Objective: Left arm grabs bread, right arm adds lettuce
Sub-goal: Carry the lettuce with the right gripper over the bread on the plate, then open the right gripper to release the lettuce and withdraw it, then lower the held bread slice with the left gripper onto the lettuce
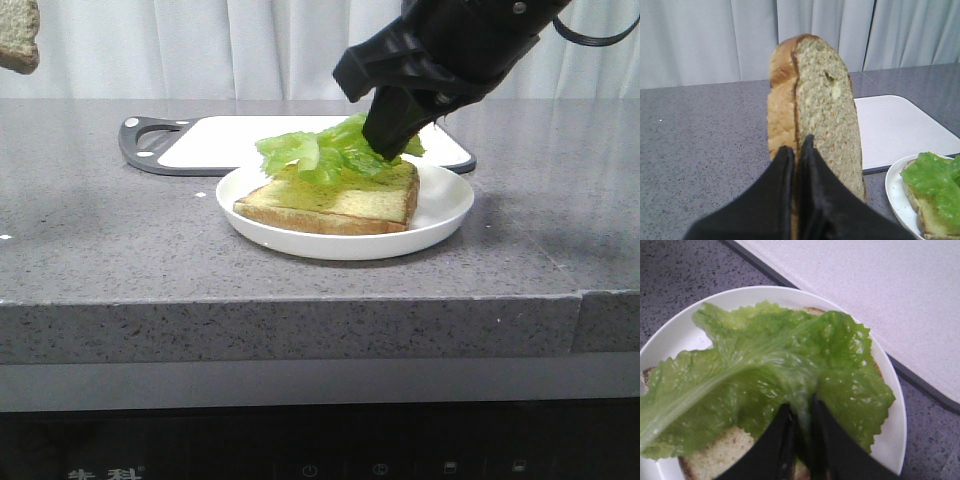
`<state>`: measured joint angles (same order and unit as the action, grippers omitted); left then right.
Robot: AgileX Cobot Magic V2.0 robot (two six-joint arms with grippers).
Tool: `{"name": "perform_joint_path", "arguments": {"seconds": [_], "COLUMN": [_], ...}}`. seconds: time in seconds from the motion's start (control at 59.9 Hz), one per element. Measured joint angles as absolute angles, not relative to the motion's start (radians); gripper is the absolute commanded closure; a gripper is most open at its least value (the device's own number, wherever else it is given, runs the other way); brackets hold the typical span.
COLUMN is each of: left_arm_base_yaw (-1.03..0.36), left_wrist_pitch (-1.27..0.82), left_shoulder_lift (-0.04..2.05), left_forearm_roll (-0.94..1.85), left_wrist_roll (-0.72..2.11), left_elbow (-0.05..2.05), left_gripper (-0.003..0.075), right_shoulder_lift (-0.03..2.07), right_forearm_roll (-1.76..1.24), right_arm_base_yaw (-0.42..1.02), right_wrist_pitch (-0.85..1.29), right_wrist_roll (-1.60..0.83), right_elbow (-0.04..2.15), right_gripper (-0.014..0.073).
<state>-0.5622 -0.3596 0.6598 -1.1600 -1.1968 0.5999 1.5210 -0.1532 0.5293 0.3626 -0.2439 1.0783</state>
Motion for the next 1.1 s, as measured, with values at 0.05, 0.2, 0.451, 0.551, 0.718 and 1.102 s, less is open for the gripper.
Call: {"name": "perform_joint_path", "arguments": {"seconds": [0.05,0.2,0.451,0.551,0.718,1.102], "left_arm_base_yaw": [-0.562,-0.562,-0.562,-0.562,-0.562,-0.562], "left_wrist_pitch": [-0.359,-0.359,-0.359,-0.359,-0.359,-0.392], "left_shoulder_lift": [0.660,0.660,0.660,0.660,0.660,0.752], "left_forearm_roll": [-1.160,-1.160,-1.160,-1.160,-1.149,-0.780], "left_wrist_roll": [-1.197,-1.197,-1.197,-1.197,-1.197,-1.096], "left_elbow": [0.600,0.600,0.600,0.600,0.600,0.639], "left_gripper": [0.0741,0.0741,0.0741,0.0741,0.0741,0.0741], "right_shoulder_lift": [1.522,1.530,1.526,1.500,1.392,1.091], "right_forearm_roll": [-0.153,-0.153,-0.153,-0.153,-0.153,-0.199], "right_arm_base_yaw": [0.527,0.522,0.519,0.519,0.519,0.519], "right_wrist_pitch": [0.364,0.374,0.373,0.367,0.390,0.529], "right_wrist_roll": [-0.244,-0.244,-0.244,-0.244,-0.244,-0.219], "right_elbow": [1.078,1.078,1.078,1.078,1.078,1.034], "right_gripper": [0.0434,0.0255,0.0080,0.0080,0.0197,0.0654]}}
